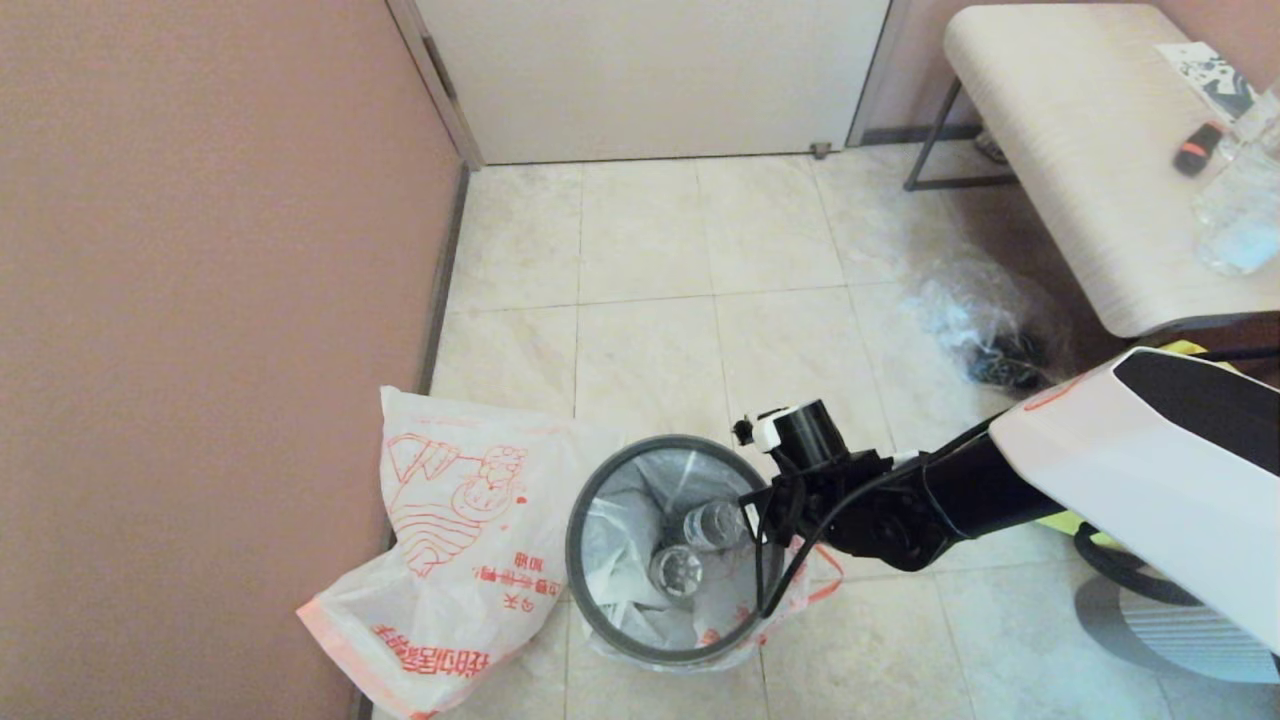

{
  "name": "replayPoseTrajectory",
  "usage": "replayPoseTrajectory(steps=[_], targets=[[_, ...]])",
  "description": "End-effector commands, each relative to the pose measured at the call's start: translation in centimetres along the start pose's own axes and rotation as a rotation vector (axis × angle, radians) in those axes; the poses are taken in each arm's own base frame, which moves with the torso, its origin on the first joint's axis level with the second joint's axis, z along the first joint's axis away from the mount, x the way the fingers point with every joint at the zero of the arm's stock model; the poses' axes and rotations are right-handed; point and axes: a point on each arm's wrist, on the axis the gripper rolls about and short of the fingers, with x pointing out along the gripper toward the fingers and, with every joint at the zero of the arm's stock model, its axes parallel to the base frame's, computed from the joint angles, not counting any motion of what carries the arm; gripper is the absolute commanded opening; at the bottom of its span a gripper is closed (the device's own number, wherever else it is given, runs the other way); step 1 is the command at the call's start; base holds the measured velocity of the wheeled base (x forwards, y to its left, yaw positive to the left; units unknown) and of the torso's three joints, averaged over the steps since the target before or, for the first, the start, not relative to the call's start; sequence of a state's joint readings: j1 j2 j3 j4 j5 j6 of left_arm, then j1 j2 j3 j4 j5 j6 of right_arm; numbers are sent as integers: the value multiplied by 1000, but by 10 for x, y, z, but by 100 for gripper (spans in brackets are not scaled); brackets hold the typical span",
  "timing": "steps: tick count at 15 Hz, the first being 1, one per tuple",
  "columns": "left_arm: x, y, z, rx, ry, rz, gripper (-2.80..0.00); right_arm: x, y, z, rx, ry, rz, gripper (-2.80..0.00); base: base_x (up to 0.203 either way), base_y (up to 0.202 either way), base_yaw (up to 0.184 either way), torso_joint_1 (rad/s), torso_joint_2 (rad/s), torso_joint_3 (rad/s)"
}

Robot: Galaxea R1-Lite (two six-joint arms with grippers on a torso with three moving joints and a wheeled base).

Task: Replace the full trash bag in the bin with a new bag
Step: Place the trash can ring on the floor

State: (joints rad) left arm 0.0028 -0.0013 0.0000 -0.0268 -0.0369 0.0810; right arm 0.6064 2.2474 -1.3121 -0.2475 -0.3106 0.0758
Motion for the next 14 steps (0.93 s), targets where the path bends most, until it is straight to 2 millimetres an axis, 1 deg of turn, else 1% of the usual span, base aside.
replayPoseTrajectory(steps=[1, 3, 4, 5, 7, 8, 10, 12, 14], targets=[[1, 0, -4, 0, 14, 1, -280, -25, -1, 17, 7, -53, 12, -280, 0, 0, 0, 0, 0, 0], [1, 0, -4, 0, 14, -1, -280, -41, 7, 22, -9, -55, 30, -280, 0, 0, 0, 0, 0, 0], [1, 0, -4, 0, 14, 0, -280, -46, 11, 22, -18, -51, 40, -280, 0, 0, 0, 0, 0, 0], [1, 0, -4, 0, 14, -1, -280, -46, 12, 20, -24, -40, 43, -280, 0, 0, 0, 0, 0, 0], [1, 0, -4, 0, 13, -1, -280, -47, 12, 20, -25, -35, 42, -280, 0, 0, 0, 0, 0, 0], [1, 0, -4, 0, 14, 0, -280, -47, 8, 21, -18, -37, 35, -280, 0, 0, 0, 0, 0, 0], [1, 0, -4, 0, 14, -1, -280, -58, 2, 26, -6, -55, 32, -280, 0, 0, 0, 0, 0, 0], [1, 0, -4, 0, 14, -1, -280, -77, -5, 22, -4, -50, 30, -280, 0, 0, 0, 0, 0, 0], [1, 0, -4, 0, 14, -1, -280, -108, -18, 14, 14, -9, -1, -280, 0, 0, 0, 0, 0, 0]])
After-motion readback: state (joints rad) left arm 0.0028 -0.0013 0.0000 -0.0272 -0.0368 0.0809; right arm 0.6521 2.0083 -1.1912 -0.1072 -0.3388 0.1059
